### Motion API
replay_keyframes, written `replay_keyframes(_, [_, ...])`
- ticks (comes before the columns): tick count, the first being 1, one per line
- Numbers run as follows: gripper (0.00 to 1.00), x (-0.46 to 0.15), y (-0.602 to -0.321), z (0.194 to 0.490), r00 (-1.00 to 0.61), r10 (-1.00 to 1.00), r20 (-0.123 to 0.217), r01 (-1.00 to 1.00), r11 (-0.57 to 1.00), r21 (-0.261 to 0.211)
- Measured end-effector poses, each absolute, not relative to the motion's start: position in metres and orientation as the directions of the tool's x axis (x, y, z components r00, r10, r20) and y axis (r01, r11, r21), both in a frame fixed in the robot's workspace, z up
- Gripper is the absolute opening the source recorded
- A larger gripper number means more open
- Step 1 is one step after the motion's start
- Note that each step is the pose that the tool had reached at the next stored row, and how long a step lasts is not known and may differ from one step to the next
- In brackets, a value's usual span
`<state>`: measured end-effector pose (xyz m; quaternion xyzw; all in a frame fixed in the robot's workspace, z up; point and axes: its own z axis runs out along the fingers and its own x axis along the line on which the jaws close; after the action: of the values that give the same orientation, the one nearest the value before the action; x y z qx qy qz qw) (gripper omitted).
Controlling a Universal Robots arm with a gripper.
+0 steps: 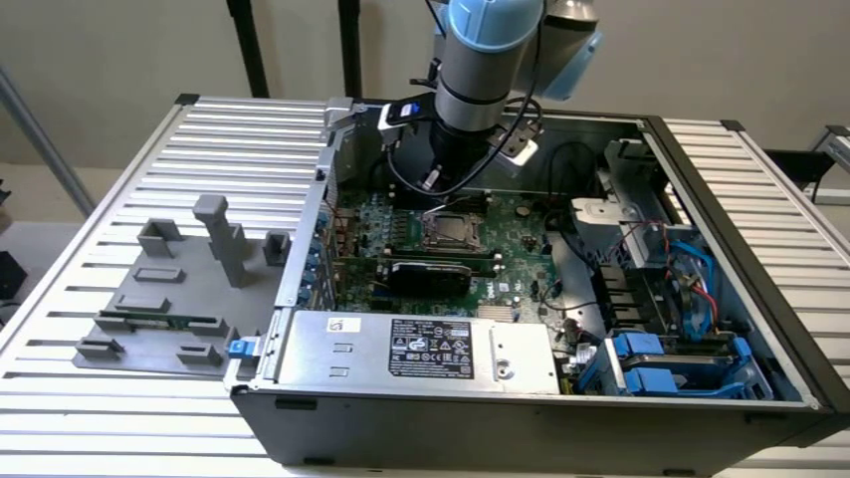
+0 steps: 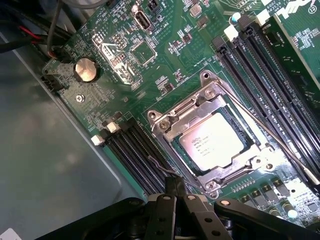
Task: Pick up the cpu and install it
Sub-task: 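Install the first cpu locking lever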
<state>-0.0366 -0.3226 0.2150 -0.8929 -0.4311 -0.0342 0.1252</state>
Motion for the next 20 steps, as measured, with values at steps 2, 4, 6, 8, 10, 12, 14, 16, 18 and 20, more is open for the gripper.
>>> replay_keyframes(2, [0.11,-0.037,-0.323,0.215,0.626,0.762,0.168,0.779,-0.597,-0.194])
replay_keyframes(4, [0.11,-0.036,-0.322,0.215,0.626,0.762,0.168,0.779,-0.597,-0.193])
replay_keyframes(6, [0.11,-0.036,-0.322,0.214,0.626,0.762,0.167,0.779,-0.597,-0.192])
replay_keyframes(8, [0.11,-0.036,-0.322,0.214,0.626,0.762,0.166,0.779,-0.598,-0.191])
replay_keyframes(10, [0.11,-0.035,-0.321,0.212,0.625,0.763,0.164,0.779,-0.598,-0.188])
replay_keyframes(12, [0.11,-0.034,-0.32,0.211,0.625,0.763,0.162,0.779,-0.599,-0.184])
replay_keyframes(14, [0.11,-0.034,-0.32,0.209,0.625,0.764,0.161,0.779,-0.6,-0.181])
replay_keyframes(16, [0.11,-0.033,-0.319,0.207,0.625,0.765,0.159,0.78,-0.6,-0.177])
replay_keyframes(18, [0.11,-0.032,-0.318,0.206,0.625,0.765,0.156,0.78,-0.601,-0.174])
replay_keyframes(20, [0.11,-0.03,-0.318,0.204,0.624,0.766,0.154,0.78,-0.602,-0.17])
